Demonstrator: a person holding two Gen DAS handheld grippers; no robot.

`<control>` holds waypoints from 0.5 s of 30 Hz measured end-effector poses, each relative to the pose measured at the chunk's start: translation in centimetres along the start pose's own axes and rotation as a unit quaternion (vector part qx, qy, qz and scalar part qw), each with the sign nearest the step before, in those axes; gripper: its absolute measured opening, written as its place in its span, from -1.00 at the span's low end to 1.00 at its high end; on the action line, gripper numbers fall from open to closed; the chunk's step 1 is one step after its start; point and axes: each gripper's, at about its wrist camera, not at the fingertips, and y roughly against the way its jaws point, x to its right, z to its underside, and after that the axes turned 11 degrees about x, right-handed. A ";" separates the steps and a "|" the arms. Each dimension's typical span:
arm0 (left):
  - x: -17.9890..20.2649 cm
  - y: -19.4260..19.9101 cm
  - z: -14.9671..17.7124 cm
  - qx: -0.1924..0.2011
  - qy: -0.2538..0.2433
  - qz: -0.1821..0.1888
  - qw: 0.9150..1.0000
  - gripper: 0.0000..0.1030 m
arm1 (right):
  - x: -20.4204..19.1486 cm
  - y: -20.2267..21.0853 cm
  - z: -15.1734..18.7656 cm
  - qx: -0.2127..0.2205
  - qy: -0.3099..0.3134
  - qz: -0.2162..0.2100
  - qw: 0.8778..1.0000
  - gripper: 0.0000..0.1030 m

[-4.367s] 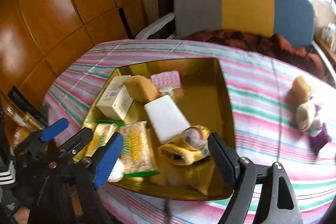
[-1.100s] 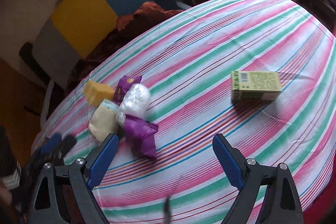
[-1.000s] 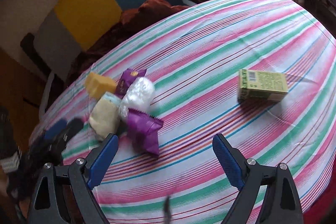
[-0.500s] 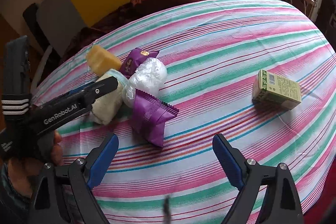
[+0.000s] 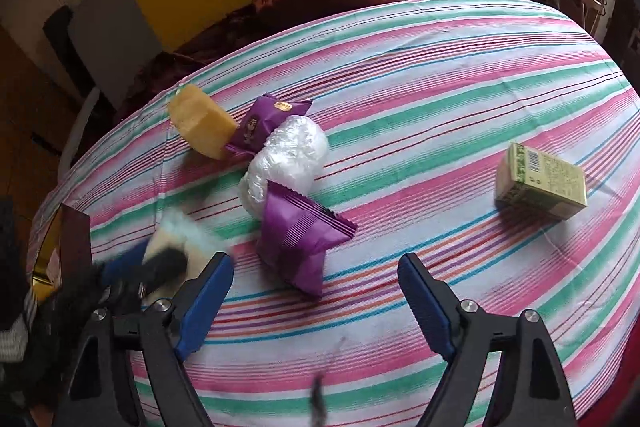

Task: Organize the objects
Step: 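Grasp the beige sock with the left tool while the right tool grasps the purple snack packet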

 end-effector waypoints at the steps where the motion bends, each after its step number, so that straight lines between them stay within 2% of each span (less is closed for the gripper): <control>1: -0.1 0.4 0.4 0.001 0.003 -0.003 1.000 -0.21 | -0.1 0.0 -0.1 0.002 -0.001 0.000 1.000 0.67; 4: 0.0 1.9 1.7 0.006 0.004 -0.013 1.000 -0.21 | -0.3 -0.3 -0.9 0.008 -0.015 -0.008 1.000 0.67; 8: 0.6 3.1 3.2 0.013 -0.017 -0.019 1.000 -0.19 | -0.7 -1.7 -1.2 -0.002 -0.010 0.007 1.000 0.36; 12: 0.7 2.8 3.1 0.012 -0.021 -0.023 0.999 -0.14 | -0.7 -3.0 -1.0 -0.025 -0.005 0.014 1.000 -0.08; 15: 0.6 2.2 3.1 0.006 -0.018 -0.022 1.000 0.00 | -0.5 -2.9 -0.9 -0.023 -0.005 0.017 1.000 -0.24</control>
